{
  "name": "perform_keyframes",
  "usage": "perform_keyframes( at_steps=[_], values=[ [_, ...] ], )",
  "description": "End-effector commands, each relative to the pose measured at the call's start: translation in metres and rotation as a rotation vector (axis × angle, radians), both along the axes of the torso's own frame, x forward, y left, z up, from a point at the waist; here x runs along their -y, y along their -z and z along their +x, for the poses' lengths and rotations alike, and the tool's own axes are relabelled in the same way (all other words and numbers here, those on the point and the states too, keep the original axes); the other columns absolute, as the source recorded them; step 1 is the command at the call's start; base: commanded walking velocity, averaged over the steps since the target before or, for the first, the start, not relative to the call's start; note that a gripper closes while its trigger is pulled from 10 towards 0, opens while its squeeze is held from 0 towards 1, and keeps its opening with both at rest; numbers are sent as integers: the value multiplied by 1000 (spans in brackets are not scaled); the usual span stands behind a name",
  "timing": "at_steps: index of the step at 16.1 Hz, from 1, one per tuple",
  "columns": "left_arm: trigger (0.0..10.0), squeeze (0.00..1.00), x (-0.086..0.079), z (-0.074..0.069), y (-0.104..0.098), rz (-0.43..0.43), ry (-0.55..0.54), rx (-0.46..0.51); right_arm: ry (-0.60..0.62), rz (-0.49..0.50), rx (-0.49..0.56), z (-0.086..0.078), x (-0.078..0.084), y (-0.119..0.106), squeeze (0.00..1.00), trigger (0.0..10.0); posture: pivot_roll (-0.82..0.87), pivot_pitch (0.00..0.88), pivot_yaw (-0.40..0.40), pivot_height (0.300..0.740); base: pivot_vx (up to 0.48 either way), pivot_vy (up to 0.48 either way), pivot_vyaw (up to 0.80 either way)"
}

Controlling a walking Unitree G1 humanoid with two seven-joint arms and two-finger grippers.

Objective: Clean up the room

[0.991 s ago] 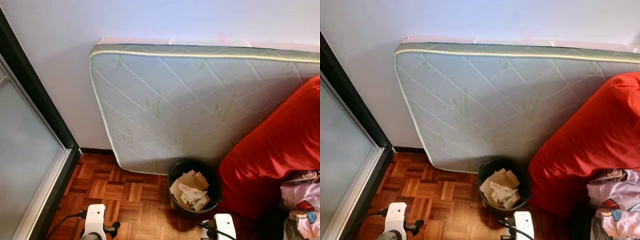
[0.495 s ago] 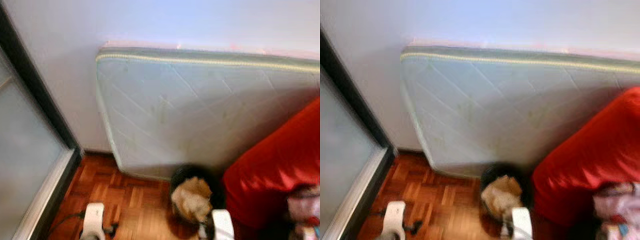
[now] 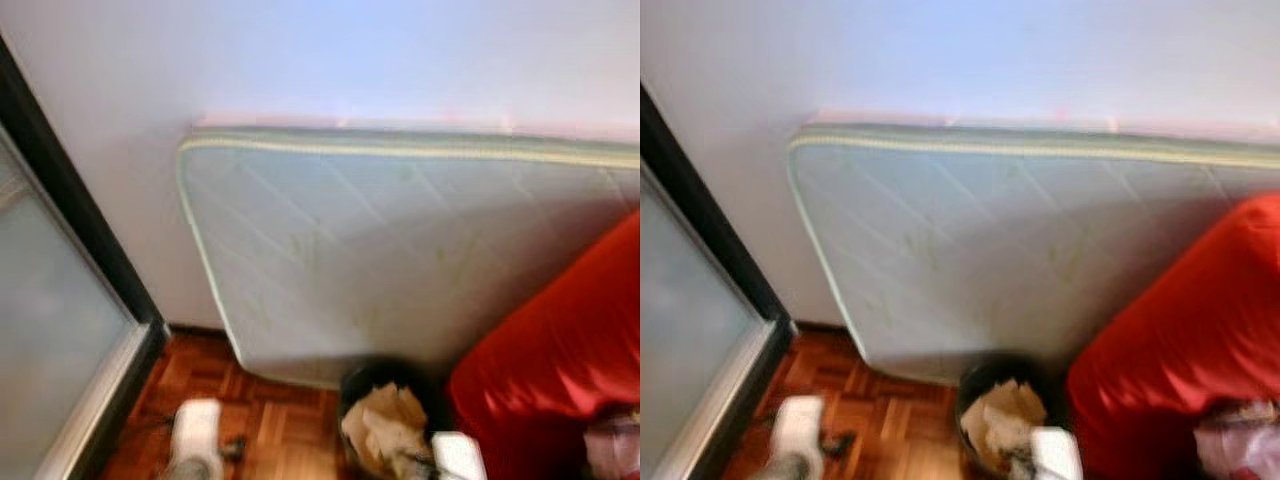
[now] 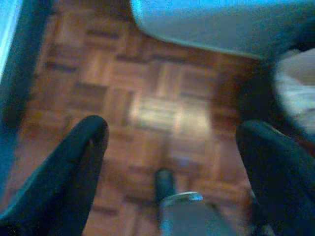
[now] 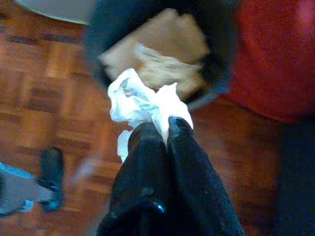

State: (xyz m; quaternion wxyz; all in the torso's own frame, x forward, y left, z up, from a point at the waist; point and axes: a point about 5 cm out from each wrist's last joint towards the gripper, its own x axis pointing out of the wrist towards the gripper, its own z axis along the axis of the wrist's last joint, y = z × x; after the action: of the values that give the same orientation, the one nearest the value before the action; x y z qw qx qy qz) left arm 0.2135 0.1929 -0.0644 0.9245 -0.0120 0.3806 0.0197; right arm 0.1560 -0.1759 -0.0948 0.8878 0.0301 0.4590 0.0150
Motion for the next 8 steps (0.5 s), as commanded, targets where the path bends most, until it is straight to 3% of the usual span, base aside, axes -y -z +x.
perform_keyframes(
  at_steps=[1, 8],
  values=[
    [10000, 0, -13, -2, -1, 27, -24, -1, -14, 28, 23, 7, -9, -2, 0, 10000, 52, 58, -45, 740, 277, 0, 0],
    [10000, 0, -12, 0, -2, 23, -31, 14, -3, 28, 16, 5, 1, -2, 0, 10000, 37, 79, -47, 740, 295, 0, 0]
  ],
)
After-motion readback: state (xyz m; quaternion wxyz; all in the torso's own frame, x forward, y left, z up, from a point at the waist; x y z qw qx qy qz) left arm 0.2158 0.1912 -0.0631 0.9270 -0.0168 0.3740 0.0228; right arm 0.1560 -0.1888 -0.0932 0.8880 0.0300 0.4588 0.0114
